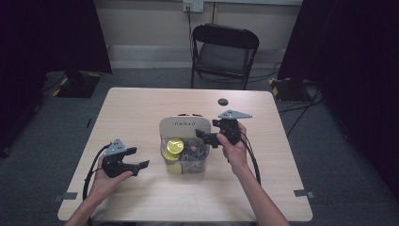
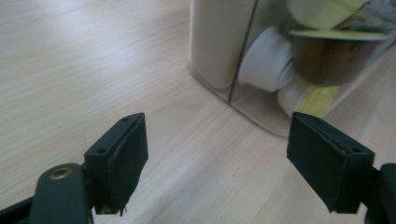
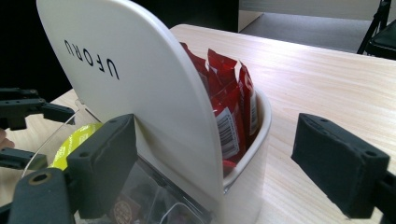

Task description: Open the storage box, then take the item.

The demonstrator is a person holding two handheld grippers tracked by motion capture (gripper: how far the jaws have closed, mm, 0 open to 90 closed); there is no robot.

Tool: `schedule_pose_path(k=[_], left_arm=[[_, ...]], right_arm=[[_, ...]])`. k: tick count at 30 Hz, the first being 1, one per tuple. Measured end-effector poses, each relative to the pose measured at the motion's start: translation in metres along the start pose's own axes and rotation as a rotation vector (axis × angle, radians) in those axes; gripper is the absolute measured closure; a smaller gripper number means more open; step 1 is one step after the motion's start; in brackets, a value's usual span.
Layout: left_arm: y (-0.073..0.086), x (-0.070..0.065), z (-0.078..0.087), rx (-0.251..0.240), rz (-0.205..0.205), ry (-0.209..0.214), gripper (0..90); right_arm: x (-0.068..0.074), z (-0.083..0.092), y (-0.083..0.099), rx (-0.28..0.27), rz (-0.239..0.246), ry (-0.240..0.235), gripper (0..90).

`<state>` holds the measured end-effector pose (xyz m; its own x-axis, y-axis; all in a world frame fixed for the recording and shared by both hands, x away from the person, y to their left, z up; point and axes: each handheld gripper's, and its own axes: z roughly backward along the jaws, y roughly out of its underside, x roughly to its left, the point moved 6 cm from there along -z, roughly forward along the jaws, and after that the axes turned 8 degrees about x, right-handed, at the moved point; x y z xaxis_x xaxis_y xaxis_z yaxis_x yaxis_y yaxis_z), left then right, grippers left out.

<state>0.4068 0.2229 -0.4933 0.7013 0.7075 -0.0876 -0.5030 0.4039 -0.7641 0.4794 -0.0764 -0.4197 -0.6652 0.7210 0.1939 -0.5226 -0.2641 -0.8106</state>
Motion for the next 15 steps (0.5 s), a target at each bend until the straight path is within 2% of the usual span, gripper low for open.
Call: schedule_pose_path(k=[5,8,15], left_arm=[[-0.007,-0.008,0.000,-0.019,-0.010,0.036,20.9],[-0.009,-0.011,0.000,-0.026,-0.011,0.046,21.2],[-0.018,-0.020,0.001,-0.032,-0.044,0.064,20.1]], right_arm=[[-0.001,0.001,0.000,0.001,-0.003,0.007,13.4],[-0.001,0.001,0.000,0.001,-0.004,0.005,13.4],[-0.002,0.001,0.001,0.006,0.001,0.004,13.3]])
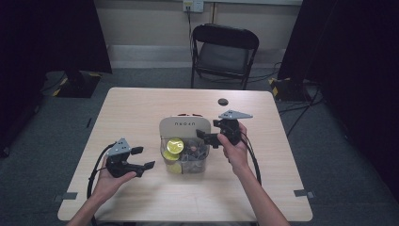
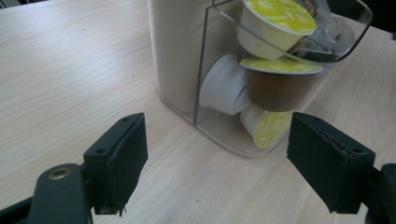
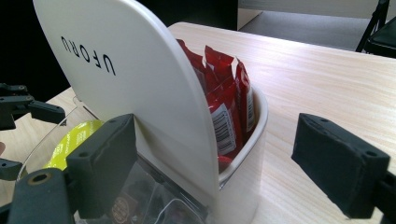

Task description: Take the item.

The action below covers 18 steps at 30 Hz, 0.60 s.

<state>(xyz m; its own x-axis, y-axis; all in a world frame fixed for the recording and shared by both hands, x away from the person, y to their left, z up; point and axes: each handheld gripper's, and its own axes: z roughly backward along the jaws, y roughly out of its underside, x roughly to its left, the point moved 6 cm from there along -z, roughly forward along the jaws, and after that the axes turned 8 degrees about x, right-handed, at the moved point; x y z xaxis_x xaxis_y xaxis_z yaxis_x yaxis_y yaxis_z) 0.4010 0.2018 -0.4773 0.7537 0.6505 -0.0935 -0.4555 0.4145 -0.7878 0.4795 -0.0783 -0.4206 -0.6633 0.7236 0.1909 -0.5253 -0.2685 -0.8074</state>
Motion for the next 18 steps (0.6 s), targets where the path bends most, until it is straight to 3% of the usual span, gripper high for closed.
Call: schedule_pose_path(k=[7,11,18], left_arm=[[-0.009,-0.013,0.000,0.007,-0.036,0.027,20.2],[-0.018,-0.018,0.003,-0.016,-0.043,0.037,21.5],[-0.046,-0.026,0.004,-0.048,-0.054,0.068,24.7]], right_arm=[[-0.001,-0.003,0.000,0.007,-0.005,-0.018,10.9],[-0.001,-0.002,0.002,0.012,0.005,-0.002,11.0],[-0.003,0.002,0.001,0.005,0.005,0.014,11.3]])
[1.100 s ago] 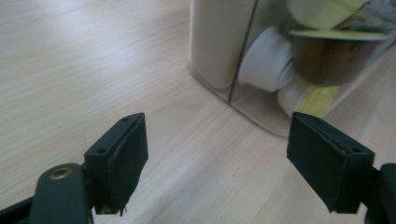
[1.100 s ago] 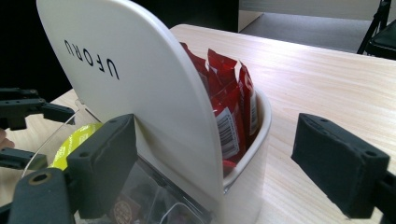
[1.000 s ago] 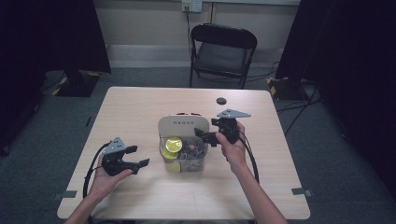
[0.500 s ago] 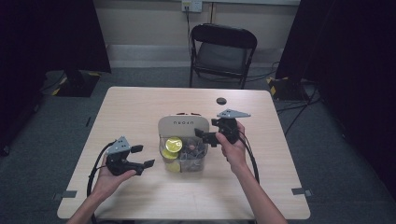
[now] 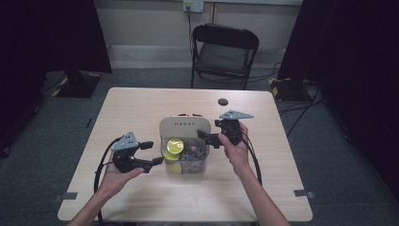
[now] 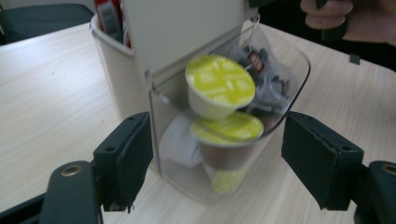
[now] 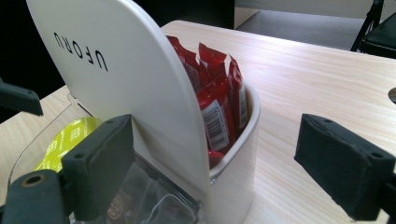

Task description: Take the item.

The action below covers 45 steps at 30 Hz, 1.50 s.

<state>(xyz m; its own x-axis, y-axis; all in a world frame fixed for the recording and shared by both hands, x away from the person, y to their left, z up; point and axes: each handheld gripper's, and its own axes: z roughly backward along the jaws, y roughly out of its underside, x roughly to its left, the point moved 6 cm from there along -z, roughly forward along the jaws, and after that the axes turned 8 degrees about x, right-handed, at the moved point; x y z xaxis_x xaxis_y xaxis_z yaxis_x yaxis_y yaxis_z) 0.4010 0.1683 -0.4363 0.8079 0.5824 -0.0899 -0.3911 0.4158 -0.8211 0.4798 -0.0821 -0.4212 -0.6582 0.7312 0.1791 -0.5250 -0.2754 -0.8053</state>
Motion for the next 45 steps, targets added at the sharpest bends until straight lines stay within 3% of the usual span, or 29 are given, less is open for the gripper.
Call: schedule_pose_path(k=[8,15,23,26,35,38,45], left_arm=[[-0.025,-0.001,-0.017,-0.001,-0.010,0.018,28.9],[-0.032,-0.005,-0.029,-0.008,-0.002,0.050,31.1],[-0.030,-0.004,-0.035,0.005,0.018,0.040,32.0],[-0.025,-0.006,-0.042,0.029,0.003,0.034,31.1],[-0.022,-0.006,-0.046,0.030,0.008,0.048,32.0],[-0.022,-0.007,-0.049,0.045,-0.007,0.031,32.2],[-0.020,-0.008,-0.053,0.056,-0.017,0.037,36.1]], right_arm=[[-0.002,0.002,-0.001,-0.004,-0.003,-0.003,11.0],[-0.002,0.001,0.000,-0.004,-0.009,-0.004,10.2],[-0.003,0.000,0.000,-0.006,-0.020,-0.014,8.2],[-0.003,-0.001,0.000,-0.005,-0.022,-0.015,8.1],[-0.002,-0.002,0.001,-0.001,-0.014,-0.012,8.2],[-0.001,-0.003,0.002,0.003,-0.011,-0.009,8.6],[-0.001,-0.003,0.002,0.003,-0.011,-0.011,8.6]])
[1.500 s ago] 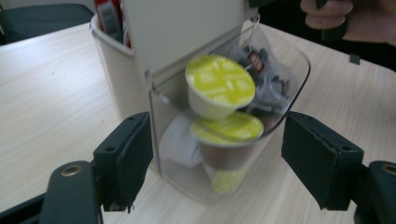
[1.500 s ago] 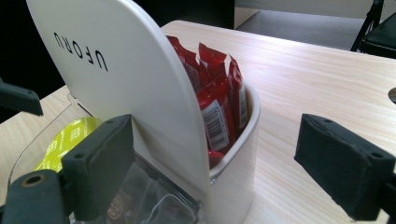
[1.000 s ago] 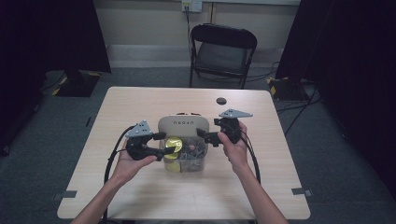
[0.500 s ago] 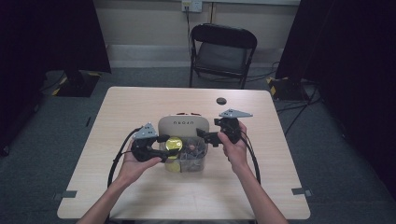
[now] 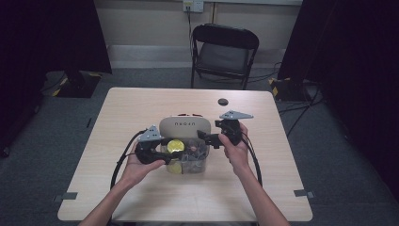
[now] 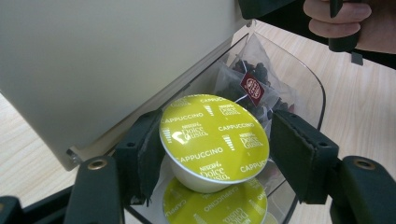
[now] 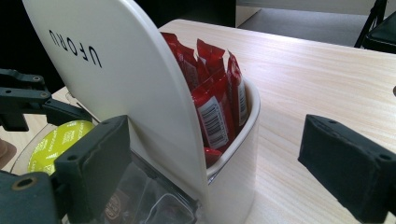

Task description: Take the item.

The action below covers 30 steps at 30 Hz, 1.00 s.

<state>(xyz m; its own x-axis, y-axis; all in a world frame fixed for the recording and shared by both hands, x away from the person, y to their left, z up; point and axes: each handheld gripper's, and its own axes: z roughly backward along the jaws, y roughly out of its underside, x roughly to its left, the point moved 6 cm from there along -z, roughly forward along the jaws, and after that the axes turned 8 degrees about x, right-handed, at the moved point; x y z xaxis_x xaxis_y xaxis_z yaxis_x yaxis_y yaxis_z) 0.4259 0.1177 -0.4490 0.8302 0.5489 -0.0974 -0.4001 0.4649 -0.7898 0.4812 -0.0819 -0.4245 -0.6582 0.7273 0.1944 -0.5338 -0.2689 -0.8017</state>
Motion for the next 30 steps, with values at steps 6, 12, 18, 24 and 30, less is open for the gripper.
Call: schedule_pose_path(k=[6,12,18,24,30], left_arm=[[0.0020,0.0001,-0.0018,0.005,-0.001,0.005,36.7],[0.0017,-0.0004,-0.0024,0.005,-0.006,-0.006,36.9],[0.0019,-0.0005,-0.0020,0.007,0.000,-0.004,37.6],[0.0010,-0.0005,-0.0013,-0.006,0.005,0.002,37.7],[-0.0007,-0.0001,0.0045,-0.026,0.008,-0.002,37.7]], right_arm=[[0.0003,0.0002,0.0000,0.000,0.001,0.004,8.6],[0.0001,-0.0001,-0.0001,0.000,0.000,0.001,8.6],[0.0001,-0.0002,0.0000,0.000,-0.001,0.000,8.5],[0.0001,-0.0005,0.0001,0.000,-0.001,-0.001,8.5],[0.0000,-0.0007,0.0000,0.002,0.001,-0.002,8.5]])
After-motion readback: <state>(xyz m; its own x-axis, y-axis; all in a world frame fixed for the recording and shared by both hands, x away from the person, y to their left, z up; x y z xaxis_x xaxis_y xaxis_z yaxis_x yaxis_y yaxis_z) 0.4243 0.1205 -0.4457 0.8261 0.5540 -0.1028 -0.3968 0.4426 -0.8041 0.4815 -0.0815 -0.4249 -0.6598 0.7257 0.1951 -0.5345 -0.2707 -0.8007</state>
